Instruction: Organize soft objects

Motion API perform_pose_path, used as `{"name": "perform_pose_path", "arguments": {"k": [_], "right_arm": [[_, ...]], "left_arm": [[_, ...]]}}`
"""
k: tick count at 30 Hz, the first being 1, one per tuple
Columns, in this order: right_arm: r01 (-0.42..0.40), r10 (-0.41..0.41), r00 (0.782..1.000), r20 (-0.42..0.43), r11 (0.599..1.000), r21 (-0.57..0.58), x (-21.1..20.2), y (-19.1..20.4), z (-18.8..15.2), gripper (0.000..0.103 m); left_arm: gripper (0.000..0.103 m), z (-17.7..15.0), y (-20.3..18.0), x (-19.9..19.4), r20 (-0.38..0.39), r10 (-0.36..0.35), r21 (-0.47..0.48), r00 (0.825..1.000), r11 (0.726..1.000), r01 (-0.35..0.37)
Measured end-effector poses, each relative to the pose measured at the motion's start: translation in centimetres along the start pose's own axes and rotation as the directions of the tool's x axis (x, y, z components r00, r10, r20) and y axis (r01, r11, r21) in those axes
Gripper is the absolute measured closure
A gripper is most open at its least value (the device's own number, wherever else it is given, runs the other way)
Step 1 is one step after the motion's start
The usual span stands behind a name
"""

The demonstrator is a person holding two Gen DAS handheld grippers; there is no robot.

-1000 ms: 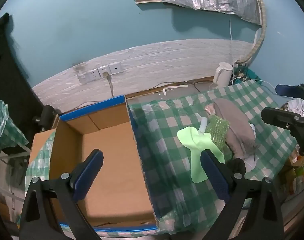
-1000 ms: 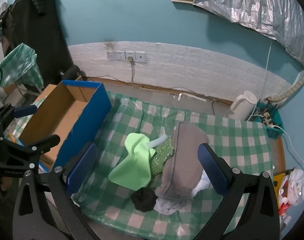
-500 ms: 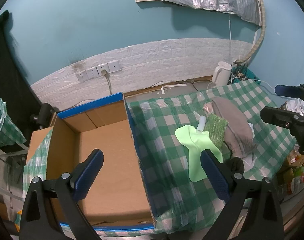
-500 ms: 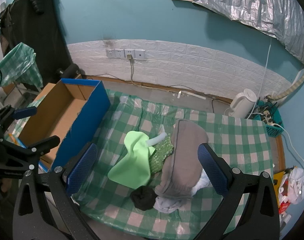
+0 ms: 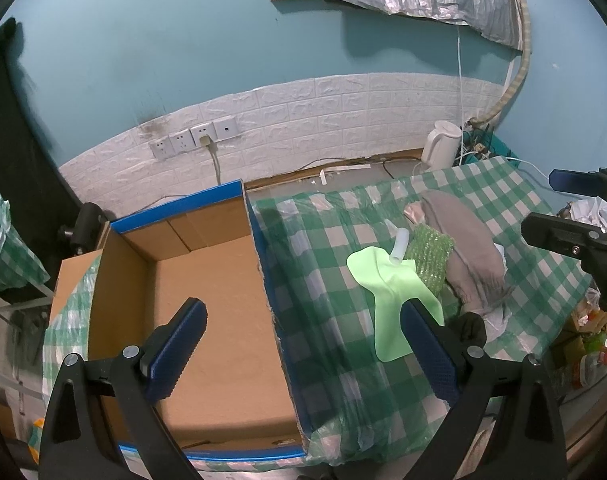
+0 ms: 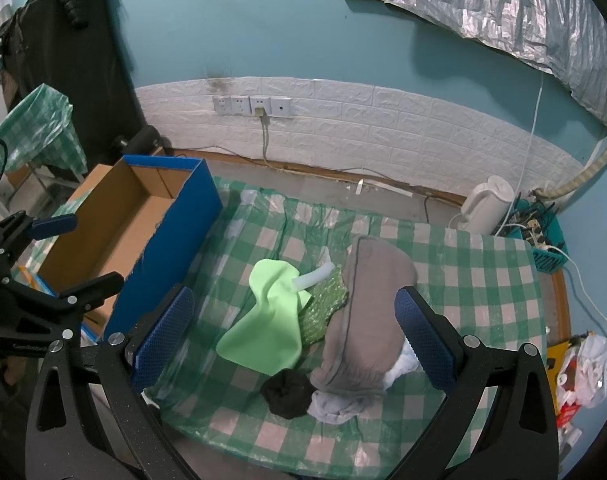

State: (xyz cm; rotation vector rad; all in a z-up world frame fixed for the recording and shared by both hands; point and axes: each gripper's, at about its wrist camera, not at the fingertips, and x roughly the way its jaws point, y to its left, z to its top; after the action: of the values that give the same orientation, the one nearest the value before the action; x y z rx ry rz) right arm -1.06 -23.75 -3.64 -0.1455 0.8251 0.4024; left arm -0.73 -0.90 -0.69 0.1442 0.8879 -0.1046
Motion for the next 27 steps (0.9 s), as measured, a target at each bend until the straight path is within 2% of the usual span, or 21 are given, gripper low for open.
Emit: {"name": "perform_pose_path", "arguments": {"k": [27], "right_arm": [[0.002,-0.002,1.000,-0.004,1.000,0.004,0.03,0.03,-0.31,0.002]], "left_arm": [[0.005,0.12,-0.16,0.85,-0.028,-0.018,-0.011,0.999,1.000,0.017]]}}
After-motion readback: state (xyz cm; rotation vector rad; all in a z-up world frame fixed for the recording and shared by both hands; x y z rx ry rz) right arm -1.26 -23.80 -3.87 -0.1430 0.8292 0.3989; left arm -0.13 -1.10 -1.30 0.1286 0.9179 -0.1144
